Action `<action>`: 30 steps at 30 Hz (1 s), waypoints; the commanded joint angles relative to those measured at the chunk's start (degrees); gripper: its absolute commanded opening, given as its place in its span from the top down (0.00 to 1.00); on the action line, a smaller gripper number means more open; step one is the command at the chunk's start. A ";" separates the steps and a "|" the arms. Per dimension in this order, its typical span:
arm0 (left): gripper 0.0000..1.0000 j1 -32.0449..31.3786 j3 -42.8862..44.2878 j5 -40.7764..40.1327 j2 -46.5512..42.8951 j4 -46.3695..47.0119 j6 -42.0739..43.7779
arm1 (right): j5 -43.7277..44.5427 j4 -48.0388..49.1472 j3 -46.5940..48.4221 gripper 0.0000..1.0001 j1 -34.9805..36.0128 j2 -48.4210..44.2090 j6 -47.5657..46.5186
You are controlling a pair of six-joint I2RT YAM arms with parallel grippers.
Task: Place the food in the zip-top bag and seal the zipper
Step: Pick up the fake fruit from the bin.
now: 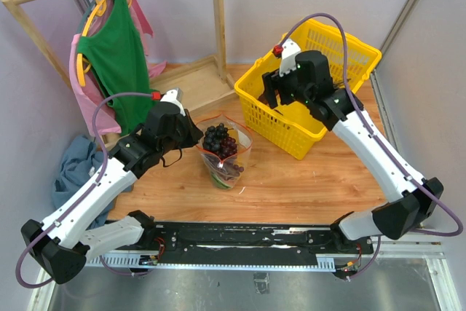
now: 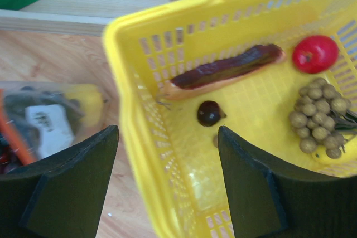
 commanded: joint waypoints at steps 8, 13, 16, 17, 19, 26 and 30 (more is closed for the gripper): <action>1.00 0.99 2.18 -0.90 0.89 1.57 2.45 | -8.95 -0.96 1.14 0.23 -12.77 13.31 2.74; 1.00 1.32 2.45 -0.74 1.08 1.54 2.81 | -11.54 -1.21 2.18 0.20 -13.95 20.35 2.77; 1.00 1.44 2.62 -0.72 1.09 1.39 2.98 | -12.46 -1.67 3.42 0.19 -13.99 24.32 2.74; 1.00 1.54 2.58 -0.71 1.07 1.39 3.02 | -12.60 -1.74 3.76 0.19 -13.97 25.73 2.66; 1.00 1.55 2.48 -0.85 1.01 1.27 3.12 | -12.79 -1.98 4.41 0.19 -13.95 28.22 2.57; 1.00 1.73 1.91 -0.55 1.33 1.52 3.37 | -12.15 -1.56 6.12 0.23 -13.93 35.61 2.41; 1.00 1.82 1.86 -0.45 1.35 1.70 3.47 | -12.17 -0.62 6.42 0.31 -13.98 38.22 2.48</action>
